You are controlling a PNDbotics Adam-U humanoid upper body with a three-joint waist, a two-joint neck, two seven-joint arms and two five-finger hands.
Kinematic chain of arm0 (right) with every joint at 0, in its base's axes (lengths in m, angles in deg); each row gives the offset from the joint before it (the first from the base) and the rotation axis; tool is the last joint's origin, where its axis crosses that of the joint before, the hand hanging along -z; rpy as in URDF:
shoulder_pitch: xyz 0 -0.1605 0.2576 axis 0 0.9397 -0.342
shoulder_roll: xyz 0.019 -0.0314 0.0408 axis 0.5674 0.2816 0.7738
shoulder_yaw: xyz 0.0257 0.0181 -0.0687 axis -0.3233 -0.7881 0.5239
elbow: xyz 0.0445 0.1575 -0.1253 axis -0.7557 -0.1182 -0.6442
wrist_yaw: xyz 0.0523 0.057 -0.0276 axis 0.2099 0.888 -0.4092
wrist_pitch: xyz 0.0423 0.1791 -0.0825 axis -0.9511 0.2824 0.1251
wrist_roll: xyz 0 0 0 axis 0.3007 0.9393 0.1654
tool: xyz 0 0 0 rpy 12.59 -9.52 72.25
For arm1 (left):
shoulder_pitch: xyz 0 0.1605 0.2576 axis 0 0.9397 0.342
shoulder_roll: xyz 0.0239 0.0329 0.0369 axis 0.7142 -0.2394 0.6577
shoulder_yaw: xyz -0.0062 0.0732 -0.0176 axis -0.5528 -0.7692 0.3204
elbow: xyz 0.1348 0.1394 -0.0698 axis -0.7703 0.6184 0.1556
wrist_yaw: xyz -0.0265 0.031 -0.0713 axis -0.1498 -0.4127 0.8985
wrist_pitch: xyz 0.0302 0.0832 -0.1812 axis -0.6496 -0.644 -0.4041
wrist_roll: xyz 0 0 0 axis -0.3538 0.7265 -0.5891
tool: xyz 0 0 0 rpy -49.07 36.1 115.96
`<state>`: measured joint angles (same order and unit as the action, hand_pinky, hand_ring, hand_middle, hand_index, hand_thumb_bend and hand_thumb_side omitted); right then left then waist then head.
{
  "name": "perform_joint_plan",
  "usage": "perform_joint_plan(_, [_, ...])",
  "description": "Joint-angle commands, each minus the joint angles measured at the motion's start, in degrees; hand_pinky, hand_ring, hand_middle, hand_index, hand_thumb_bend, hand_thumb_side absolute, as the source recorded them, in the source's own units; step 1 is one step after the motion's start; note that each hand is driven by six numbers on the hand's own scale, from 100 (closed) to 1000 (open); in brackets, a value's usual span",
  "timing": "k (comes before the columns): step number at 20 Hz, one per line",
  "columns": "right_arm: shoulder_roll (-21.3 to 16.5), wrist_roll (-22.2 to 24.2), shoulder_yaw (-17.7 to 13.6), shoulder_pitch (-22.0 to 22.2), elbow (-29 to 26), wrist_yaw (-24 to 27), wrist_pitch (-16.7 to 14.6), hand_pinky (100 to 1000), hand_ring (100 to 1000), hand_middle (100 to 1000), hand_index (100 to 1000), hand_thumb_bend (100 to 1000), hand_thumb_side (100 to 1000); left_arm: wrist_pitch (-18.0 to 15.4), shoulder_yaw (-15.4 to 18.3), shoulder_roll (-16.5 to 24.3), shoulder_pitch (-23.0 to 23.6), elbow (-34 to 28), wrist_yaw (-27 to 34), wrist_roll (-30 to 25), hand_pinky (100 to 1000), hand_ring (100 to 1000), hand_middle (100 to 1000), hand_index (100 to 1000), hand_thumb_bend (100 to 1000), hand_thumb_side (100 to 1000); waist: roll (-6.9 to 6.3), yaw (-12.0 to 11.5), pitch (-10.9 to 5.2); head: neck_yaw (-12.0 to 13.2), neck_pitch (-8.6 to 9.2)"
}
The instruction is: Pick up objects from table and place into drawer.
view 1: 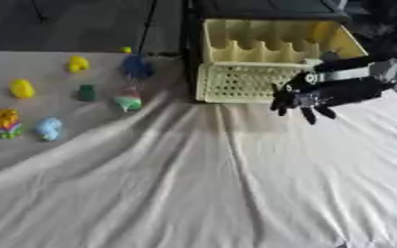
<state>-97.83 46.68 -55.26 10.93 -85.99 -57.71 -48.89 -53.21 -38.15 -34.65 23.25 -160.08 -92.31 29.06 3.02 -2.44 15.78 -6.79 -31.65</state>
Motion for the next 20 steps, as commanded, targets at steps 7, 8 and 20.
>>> perform_joint_plan(7, [-2.5, 0.0, 4.0, 0.3, 2.4, 3.4, 6.3, 395, 575, 702, 809, 100, 1000, 0.2, 0.0, 0.1, -0.7, -1.0, 0.8, -0.9, 569, 714, 704, 956, 100, 958, 0.39, -1.7, -1.86, -1.6, -0.65])
perform_joint_plan(8, [-1.9, 0.0, 4.1, 0.2, 4.0, 3.6, 6.6, 399, 578, 706, 811, 100, 1000, 0.3, 0.0, 0.1, -0.7, -1.0, 0.9, -1.0, 569, 714, 704, 956, 100, 958, 0.41, -2.0, -1.80, -1.8, -0.64])
perform_joint_plan(20, [1.1, 0.0, 2.5, -1.8, 15.3, 1.5, 5.2, 444, 638, 759, 836, 100, 1000, 0.7, 0.0, -0.6, -0.1, -1.0, 1.1, -1.1, 573, 716, 703, 956, 100, 961, 0.51, -2.5, -0.86, -2.3, -0.04])
